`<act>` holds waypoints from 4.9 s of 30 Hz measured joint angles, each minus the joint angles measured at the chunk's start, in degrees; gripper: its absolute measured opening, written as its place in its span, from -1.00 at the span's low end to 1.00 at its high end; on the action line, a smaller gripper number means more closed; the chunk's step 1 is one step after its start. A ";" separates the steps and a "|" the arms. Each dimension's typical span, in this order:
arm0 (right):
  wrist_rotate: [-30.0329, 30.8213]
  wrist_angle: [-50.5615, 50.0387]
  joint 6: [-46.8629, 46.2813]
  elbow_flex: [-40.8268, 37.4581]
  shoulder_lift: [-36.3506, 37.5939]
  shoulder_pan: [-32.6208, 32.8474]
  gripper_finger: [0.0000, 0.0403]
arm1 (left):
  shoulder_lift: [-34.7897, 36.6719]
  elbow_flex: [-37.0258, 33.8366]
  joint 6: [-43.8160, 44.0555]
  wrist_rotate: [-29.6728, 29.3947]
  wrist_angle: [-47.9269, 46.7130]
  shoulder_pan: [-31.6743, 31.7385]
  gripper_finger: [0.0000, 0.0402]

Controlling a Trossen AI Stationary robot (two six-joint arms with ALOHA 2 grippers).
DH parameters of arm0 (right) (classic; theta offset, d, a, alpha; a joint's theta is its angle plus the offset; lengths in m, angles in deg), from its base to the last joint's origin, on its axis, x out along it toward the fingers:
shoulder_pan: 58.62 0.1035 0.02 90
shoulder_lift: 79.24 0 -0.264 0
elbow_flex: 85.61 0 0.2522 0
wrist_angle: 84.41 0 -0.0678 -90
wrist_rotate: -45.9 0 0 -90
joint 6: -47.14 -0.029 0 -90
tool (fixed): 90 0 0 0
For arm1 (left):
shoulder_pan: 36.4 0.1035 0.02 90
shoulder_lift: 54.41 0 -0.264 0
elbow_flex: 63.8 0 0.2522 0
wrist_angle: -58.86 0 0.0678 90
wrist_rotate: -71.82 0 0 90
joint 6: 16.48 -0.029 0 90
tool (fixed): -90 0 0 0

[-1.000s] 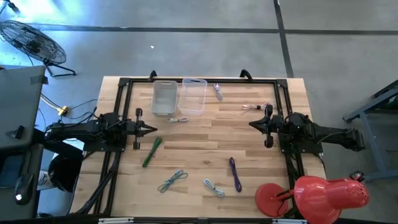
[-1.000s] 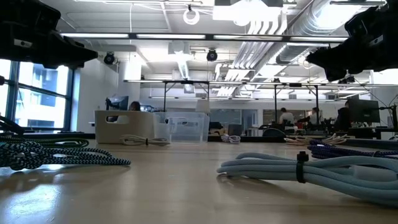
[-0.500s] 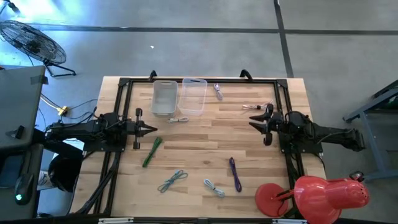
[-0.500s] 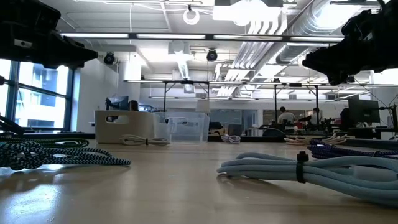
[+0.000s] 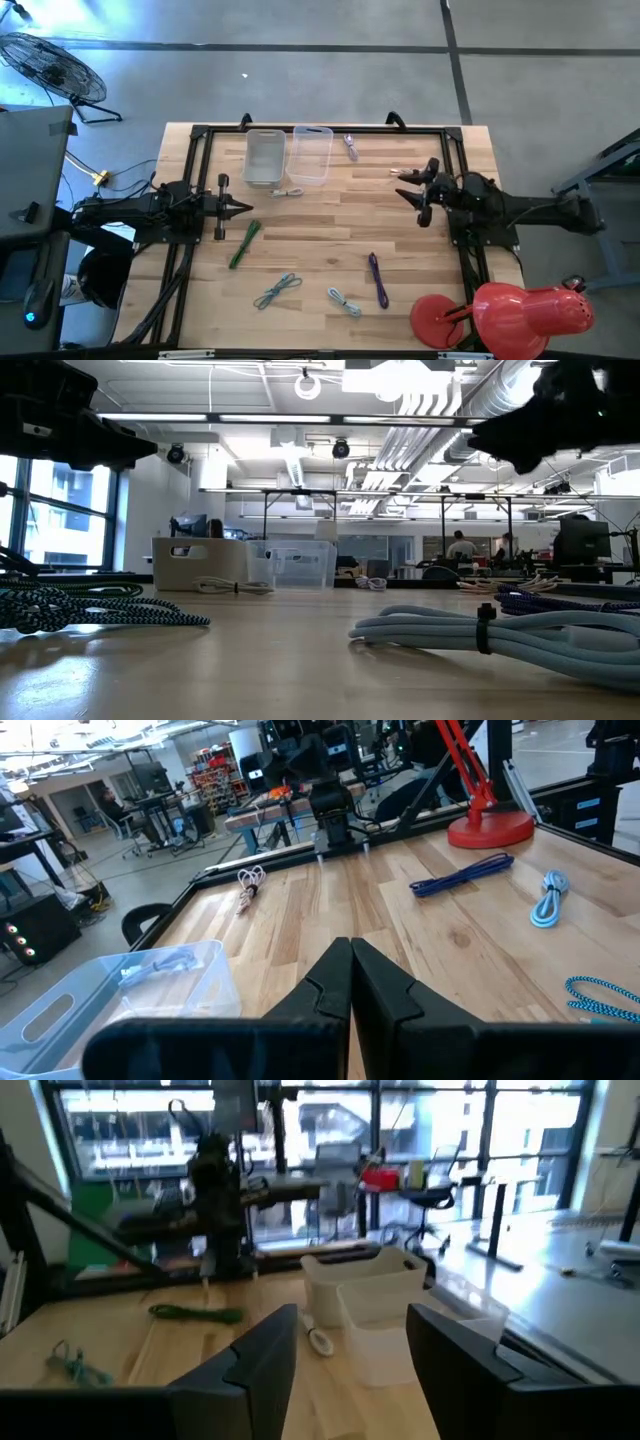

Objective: Pick & Place USB Port
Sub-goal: Put the purple charger cable into the gray bin

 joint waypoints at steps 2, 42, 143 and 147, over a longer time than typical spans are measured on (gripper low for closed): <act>-0.14 0.14 2.23 3.92 -4.77 0.67 -0.09 | 0.01 0.00 0.00 0.00 0.00 0.01 -1.00; 22.49 -14.13 2.87 43.25 -55.59 -6.66 0.08 | -0.01 0.00 0.00 -0.02 0.00 0.01 -1.00; 12.87 -33.33 -13.75 60.42 -87.17 -21.84 0.09 | -45.63 37.90 -2.21 -9.34 -20.96 -0.01 -0.15; 12.50 -32.69 -13.81 60.40 -87.19 -21.86 0.09 | -45.63 37.90 -2.21 -9.40 -20.96 -0.01 -0.15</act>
